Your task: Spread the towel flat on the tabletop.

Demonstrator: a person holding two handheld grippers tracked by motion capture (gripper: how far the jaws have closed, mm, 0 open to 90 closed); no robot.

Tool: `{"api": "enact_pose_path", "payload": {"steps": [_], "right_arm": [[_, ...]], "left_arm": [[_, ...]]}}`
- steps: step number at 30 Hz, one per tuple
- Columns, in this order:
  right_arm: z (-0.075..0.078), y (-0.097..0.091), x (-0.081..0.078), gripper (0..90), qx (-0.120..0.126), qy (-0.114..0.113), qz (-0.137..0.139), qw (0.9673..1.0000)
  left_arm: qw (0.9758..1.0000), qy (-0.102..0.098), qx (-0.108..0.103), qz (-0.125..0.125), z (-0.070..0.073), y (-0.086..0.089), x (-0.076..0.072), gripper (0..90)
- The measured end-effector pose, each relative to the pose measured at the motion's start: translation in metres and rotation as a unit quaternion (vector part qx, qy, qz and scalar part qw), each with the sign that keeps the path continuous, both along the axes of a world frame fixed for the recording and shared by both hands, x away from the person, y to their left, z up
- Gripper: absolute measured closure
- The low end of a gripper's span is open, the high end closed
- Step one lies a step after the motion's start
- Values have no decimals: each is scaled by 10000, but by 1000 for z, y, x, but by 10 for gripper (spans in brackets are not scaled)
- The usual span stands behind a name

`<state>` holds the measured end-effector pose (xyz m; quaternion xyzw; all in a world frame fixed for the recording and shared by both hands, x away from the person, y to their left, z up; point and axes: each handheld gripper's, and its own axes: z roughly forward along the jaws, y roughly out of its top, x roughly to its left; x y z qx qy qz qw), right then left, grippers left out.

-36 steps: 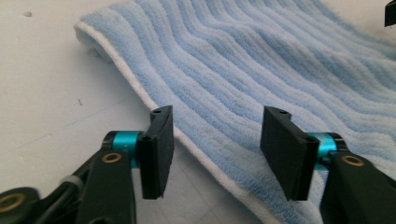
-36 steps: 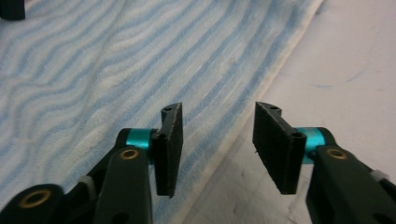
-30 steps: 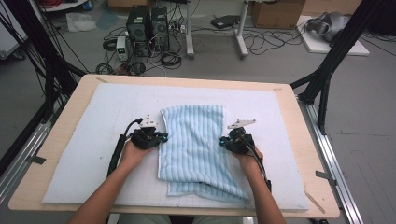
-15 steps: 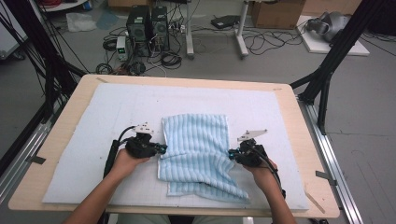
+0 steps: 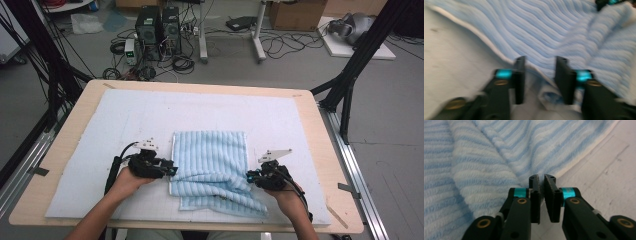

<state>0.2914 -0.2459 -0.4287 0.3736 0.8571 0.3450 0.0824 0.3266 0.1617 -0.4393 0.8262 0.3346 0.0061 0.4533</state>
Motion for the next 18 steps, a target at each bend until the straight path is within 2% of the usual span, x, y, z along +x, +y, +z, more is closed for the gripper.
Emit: {"api": "enact_pose_path", "payload": {"steps": [1, 2, 3, 5, 7, 8, 9, 10, 12, 13, 14, 18], "right_arm": [[0, 0, 0, 768, 0, 0, 0, 10000], [3, -1, 5, 702, 118, -108, -86, 9998], [4, -1, 8, 679, 174, -146, -174, 9996], [7, -2, 14, 642, 303, -263, -310, 9987], [8, -2, 16, 629, 332, -298, -384, 9983], [11, -3, 21, 603, 419, -430, -477, 9971], [11, -3, 21, 603, 419, -430, -477, 9971], [12, -3, 22, 589, 449, -431, -500, 9968], [13, -3, 25, 563, 486, -502, -545, 9961], [14, -4, 26, 561, 517, -487, -584, 9958], [14, -4, 26, 561, 529, -508, -597, 9955], [13, -6, 28, 551, 533, -493, -612, 9955]], "left_arm": [[9998, -81, -102, 148, 2, 3, 3, 528], [9990, -212, -256, 292, 4, 6, 6, 483], [9980, -324, -344, 428, 6, 9, 11, 469], [9956, -578, -384, 622, 12, 14, 19, 470], [9930, -717, -417, 845, 18, 17, 29, 470], [9902, -788, -445, 1063, 20, 18, 40, 471], [9902, -788, -445, 1063, 20, 18, 40, 477], [9889, -777, -489, 1168, 21, 18, 46, 477], [9882, -692, -507, 1266, 19, 16, 58, 484], [9872, -659, -601, 1321, 17, 15, 63, 486], [9877, -591, -630, 1304, 15, 13, 70, 499], [9873, -619, -342, 1420, 7, 1, 86, 514]]}}
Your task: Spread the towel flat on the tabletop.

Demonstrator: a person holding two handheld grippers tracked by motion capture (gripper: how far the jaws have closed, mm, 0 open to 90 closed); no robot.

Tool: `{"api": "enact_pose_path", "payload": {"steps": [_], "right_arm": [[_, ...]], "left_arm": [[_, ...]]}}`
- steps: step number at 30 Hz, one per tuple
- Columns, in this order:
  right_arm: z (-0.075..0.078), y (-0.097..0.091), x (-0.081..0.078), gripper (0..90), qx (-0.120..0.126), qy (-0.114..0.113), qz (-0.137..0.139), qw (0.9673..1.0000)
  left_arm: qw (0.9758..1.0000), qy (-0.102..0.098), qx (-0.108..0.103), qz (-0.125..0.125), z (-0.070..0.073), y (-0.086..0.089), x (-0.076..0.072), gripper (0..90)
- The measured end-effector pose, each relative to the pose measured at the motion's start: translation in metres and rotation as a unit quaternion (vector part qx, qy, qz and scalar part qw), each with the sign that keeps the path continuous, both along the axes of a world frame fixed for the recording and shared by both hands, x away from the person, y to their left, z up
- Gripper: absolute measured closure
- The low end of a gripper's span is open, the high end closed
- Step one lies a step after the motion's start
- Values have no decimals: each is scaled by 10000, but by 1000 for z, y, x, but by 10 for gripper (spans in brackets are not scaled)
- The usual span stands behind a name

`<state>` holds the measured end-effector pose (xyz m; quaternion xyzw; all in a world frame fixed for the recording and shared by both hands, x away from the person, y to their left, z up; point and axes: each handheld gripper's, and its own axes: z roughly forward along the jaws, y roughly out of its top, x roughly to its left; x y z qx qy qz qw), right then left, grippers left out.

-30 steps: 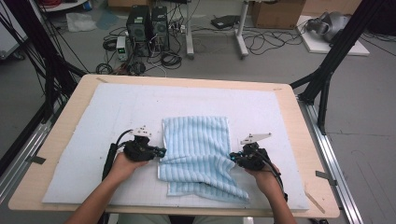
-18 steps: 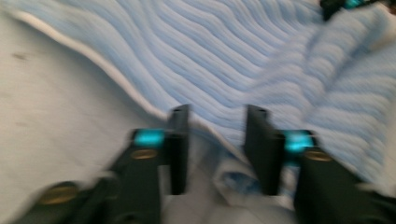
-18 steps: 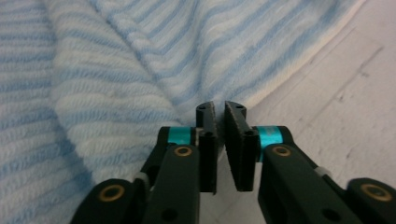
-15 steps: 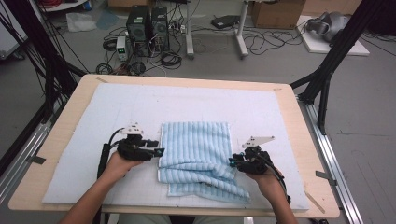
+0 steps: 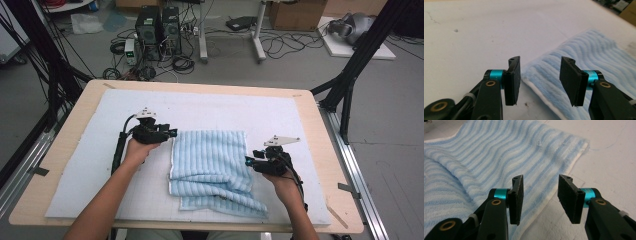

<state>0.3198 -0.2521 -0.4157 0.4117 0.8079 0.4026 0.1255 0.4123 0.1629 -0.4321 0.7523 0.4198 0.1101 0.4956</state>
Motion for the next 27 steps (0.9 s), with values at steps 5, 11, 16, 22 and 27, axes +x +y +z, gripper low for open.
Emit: {"api": "enact_pose_path", "payload": {"steps": [5, 11, 16, 22, 27], "right_arm": [[0, -1, 1, 542, 28, 4, -14, 10000], [-1, -1, 2, 533, 19, -11, -33, 10000], [-2, 1, 7, 521, 36, 37, -70, 10000], [-2, 5, 10, 518, 4, 12, -49, 10000], [-5, 7, 29, 509, 42, 14, -257, 9997]], "left_arm": [[9993, 18, 331, 161, -10, -12, 16, 518], [9946, 22, 1024, 177, -18, -19, 20, 580], [9915, -122, 1297, -48, -15, -23, 18, 857], [9920, -341, 1074, 560, -10, -10, 25, 855], [9936, -319, 972, 471, -11, -12, 25, 840]]}}
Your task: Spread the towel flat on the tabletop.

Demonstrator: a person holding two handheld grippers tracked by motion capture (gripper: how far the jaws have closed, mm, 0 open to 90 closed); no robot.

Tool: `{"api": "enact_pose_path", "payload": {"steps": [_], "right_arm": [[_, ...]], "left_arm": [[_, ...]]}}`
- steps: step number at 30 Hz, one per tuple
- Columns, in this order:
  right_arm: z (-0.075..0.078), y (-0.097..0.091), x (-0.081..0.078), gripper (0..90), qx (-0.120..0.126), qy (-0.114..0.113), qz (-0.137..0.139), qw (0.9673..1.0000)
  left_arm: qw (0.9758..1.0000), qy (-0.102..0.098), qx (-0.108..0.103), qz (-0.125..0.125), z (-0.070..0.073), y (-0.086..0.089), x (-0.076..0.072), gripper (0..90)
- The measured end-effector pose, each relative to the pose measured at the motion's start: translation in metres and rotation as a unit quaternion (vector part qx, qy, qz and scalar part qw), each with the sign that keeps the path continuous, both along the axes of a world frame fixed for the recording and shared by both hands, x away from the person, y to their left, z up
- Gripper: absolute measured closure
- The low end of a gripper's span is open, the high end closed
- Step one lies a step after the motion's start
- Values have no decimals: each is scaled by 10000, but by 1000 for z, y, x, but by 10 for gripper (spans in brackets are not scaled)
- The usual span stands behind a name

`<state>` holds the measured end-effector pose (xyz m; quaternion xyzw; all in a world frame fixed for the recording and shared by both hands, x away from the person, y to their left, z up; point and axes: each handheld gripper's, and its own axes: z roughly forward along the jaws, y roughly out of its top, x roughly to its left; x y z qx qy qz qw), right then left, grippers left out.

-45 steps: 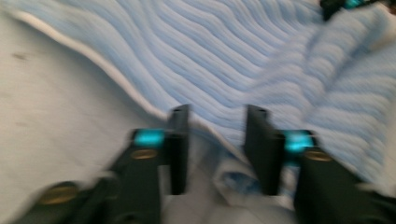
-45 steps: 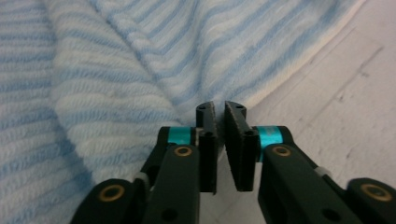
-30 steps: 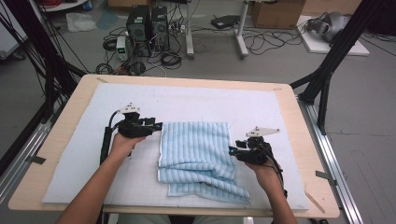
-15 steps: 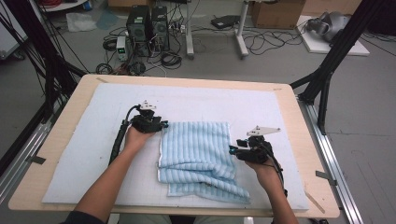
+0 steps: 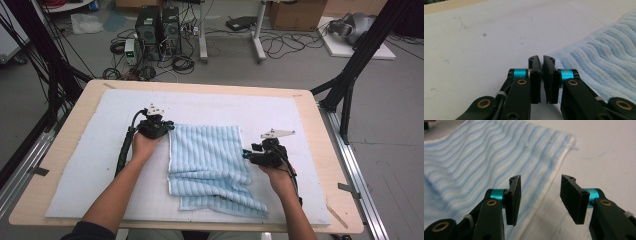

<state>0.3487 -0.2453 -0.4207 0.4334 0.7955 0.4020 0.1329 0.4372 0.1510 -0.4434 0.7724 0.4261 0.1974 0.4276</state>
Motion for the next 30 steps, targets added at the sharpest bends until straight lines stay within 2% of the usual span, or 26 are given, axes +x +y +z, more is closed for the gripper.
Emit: {"api": "enact_pose_path", "payload": {"steps": [5, 6, 7, 10, 11, 12, 14, 16, 18, 20, 22, 23, 24, 25, 26, 27, 28, 29, 30], "right_arm": [[-1, 9, 36, 474, -204, 1, -196, 9996], [0, 14, 51, 475, -281, -8, -250, 9993], [0, 14, 51, 475, -281, -8, -250, 9993], [-2, 20, 73, 476, -400, -26, -300, 9987], [-5, 23, 87, 491, -540, 3, -400, 9977], [-5, 23, 87, 491, -540, 3, -400, 9977], [-7, 29, 101, 534, -588, -85, -507, 9969], [-9, 32, 105, 533, -588, -68, -511, 9969], [-13, 38, 112, 529, -544, 111, -406, 9976], [-20, 48, 116, 546, -747, 180, -234, 9968], [-20, 50, 115, 574, -780, 144, -249, 9965], [-19, 50, 114, 792, -817, 125, -20, 9966], [-17, 51, 113, 823, -971, 82, 84, 9952], [-17, 51, 113, 823, -971, 82, 84, 9952], [-15, 57, 110, 837, -1417, -173, 82, 9897], [-15, 57, 110, 837, -1474, -252, 66, 9887], [-15, 58, 110, 837, -1511, -331, -18, 9880], [-15, 58, 110, 837, -1511, -331, -18, 9880], [-15, 56, 112, 836, -1558, -477, -153, 9865]], "left_arm": [[10000, 65, -44, -29, -2, -1, 0, 842], [10000, 80, -30, -38, -2, 0, 1, 844], [9999, 86, -33, -39, -2, 1, 1, 844], [9999, 90, -92, -15, -1, 2, 0, 844], [9999, 106, -110, -26, -1, 2, 0, 844], [9998, 119, -134, -16, -1, 3, 1, 844], [9998, 127, -154, -12, -1, 3, 1, 844], [9998, 142, -165, -8, -2, 3, 1, 844], [9997, 178, -169, -7, -2, 4, 1, 844], [9996, 209, -185, 3, -4, 5, 2, 845], [9995, 233, -192, 3, -4, 5, 3, 845], [9995, 261, -184, -2, -5, 6, 3, 849], [9994, 291, -194, -12, -6, 7, 4, 850], [9990, 348, -264, -12, -7, 7, 6, 850], [9989, 367, -302, -6, -6, 7, 10, 851], [9989, 367, -302, -6, -6, 7, 10, 852], [9992, 265, -302, 2, -3, 4, 13, 852], [9992, 265, -302, 2, -3, 4, 13, 851], [9997, 172, -194, -41, 0, -1, 19, 849]]}}
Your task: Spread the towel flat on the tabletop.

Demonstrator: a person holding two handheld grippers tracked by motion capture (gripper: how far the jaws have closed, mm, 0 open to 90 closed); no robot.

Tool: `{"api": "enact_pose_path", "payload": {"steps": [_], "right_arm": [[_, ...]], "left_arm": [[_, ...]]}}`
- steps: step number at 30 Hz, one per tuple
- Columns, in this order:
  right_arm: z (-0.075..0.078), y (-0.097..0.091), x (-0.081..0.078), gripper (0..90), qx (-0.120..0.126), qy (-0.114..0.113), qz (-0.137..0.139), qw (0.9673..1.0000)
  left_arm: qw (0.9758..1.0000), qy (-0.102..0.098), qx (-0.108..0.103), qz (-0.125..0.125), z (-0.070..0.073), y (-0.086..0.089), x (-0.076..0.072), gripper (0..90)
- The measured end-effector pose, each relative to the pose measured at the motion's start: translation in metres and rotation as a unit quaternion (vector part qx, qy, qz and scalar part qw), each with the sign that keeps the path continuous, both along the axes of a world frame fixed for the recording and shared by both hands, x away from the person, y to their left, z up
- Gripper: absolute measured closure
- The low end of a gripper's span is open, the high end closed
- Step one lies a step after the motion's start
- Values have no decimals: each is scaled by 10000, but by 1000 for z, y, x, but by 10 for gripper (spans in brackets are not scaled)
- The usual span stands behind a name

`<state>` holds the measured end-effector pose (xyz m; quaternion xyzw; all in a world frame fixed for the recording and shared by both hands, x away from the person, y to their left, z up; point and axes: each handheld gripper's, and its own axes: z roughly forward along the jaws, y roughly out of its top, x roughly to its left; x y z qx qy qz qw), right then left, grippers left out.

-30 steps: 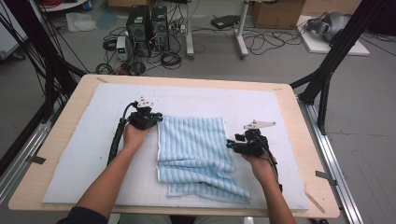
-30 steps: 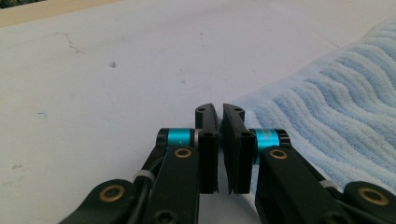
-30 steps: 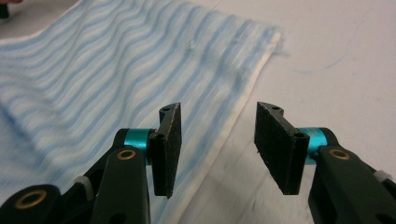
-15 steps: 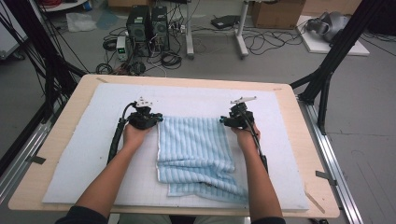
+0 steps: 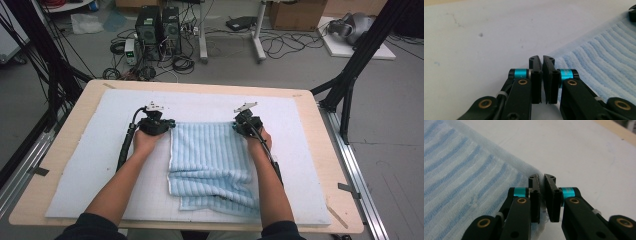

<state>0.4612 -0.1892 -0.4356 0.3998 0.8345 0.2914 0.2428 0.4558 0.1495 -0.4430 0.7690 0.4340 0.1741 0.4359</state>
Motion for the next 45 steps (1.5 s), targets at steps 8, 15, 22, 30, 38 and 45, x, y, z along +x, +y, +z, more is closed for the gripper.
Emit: {"api": "enact_pose_path", "payload": {"steps": [8, 15, 22, 30, 38, 45], "right_arm": [[-7, -20, 11, 832, 263, -309, -934, 9948], [-2, -21, 14, 630, 487, -399, -1138, 9915], [12, -34, -3, 555, 697, -337, -871, 9932], [12, -53, -36, 543, 1022, -207, -717, 9920], [3, -54, -43, 542, 1244, -26, -766, 9893], [-3, -42, -40, 553, 1214, 90, -639, 9905]], "left_arm": [[9992, -79, -120, 379, 5, -1, 23, 818], [9992, 274, -167, 222, 3, -13, 17, 517], [9986, 501, 108, -140, -4, -27, 5, 557], [9982, -38, 592, 105, -7, -43, -2, 874], [9965, 86, 317, 766, -7, -34, 20, 873], [9974, 275, 42, 667, -7, -20, 20, 604]]}}
